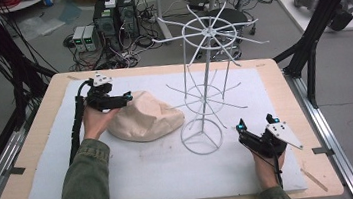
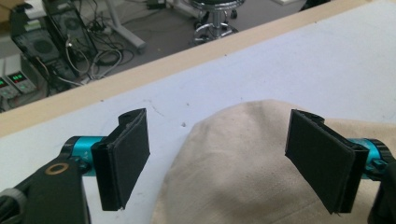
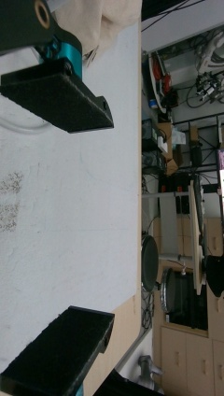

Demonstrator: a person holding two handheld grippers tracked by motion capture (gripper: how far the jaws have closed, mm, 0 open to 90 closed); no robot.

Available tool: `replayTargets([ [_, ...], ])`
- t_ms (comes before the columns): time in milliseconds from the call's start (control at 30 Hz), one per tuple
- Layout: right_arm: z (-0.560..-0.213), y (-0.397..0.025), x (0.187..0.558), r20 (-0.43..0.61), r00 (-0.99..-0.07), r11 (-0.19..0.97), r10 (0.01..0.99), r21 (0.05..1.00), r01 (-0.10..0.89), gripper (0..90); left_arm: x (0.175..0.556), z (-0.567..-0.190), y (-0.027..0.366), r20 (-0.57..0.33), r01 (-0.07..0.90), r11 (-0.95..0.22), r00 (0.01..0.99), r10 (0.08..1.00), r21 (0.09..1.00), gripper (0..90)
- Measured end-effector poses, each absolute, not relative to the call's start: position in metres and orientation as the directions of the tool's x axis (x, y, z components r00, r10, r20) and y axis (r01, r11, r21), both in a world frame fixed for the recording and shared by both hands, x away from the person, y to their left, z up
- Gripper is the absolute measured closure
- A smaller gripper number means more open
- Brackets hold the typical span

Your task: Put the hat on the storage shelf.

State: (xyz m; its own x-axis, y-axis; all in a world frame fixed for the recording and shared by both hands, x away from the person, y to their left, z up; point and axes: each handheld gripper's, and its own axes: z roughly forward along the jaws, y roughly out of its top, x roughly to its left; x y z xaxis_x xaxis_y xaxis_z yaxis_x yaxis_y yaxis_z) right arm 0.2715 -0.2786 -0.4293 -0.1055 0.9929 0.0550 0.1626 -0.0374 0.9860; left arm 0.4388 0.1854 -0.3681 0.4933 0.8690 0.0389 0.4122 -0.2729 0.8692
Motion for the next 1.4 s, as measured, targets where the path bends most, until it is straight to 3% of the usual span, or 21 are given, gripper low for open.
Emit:
replayTargets([
  [200,-0.430,-0.278,0.272,0.057,-0.114,-0.037,0.992,0.986,0.165,6.1,0.451,-0.376,0.178,0.068,0.449,-0.339,0.518,0.852,0.827,23.3],
  [467,-0.430,-0.278,0.273,0.062,-0.120,-0.041,0.991,0.984,0.173,6.1,0.456,-0.384,0.181,0.034,0.479,-0.345,0.546,0.837,0.807,23.5],
  [867,-0.430,-0.278,0.273,0.060,-0.129,-0.036,0.990,0.983,0.179,6.1,0.468,-0.407,0.177,0.081,0.525,-0.426,0.557,0.827,0.737,23.6],
  [1000,-0.430,-0.278,0.273,0.060,-0.129,-0.036,0.990,0.983,0.179,6.1,0.468,-0.413,0.173,0.143,0.527,-0.476,0.552,0.822,0.704,23.2],
  [1400,-0.430,-0.278,0.273,0.053,-0.123,-0.032,0.991,0.985,0.170,6.1,0.473,-0.427,0.171,0.149,0.574,-0.493,0.541,0.827,0.654,23.5],
])
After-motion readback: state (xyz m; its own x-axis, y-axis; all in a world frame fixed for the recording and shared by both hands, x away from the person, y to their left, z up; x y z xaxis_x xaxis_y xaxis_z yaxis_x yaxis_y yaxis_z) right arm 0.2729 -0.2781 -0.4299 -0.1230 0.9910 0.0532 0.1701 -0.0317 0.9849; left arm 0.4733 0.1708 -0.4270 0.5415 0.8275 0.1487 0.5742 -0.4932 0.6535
